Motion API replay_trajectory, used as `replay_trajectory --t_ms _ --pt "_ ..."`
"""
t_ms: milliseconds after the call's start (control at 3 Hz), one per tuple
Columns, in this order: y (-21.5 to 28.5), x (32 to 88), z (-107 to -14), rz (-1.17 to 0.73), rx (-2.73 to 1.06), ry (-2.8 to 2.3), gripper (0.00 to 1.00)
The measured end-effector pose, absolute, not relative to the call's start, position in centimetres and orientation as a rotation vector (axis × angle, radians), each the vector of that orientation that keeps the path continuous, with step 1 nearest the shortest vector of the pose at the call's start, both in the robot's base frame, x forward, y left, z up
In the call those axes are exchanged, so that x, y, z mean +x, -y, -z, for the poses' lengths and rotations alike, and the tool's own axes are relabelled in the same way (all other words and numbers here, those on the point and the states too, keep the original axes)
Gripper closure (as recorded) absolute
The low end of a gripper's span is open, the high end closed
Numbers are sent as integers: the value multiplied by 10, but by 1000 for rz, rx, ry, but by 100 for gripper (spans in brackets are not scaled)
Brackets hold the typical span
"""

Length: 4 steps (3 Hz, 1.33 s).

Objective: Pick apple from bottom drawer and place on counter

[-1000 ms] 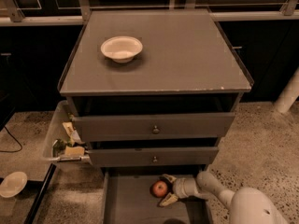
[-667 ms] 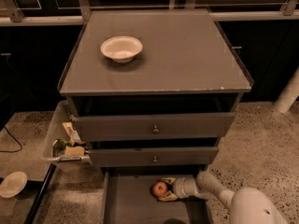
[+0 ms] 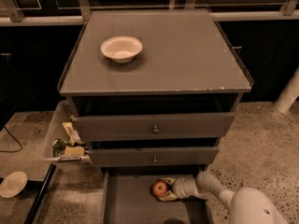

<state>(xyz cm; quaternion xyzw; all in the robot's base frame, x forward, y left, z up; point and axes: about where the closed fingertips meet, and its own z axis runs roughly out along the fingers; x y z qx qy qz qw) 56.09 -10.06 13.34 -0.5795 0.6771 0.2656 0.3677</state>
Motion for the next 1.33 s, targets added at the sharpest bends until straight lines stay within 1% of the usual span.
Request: replay_trajectory --t_ms 333,667,1333 --pt "101 561 -133 -682 -1489 -1739 100" --pt "102 553 -135 -696 -1488 -1739 100" --pt "104 514 -193 -801 -1491 -1611 100"
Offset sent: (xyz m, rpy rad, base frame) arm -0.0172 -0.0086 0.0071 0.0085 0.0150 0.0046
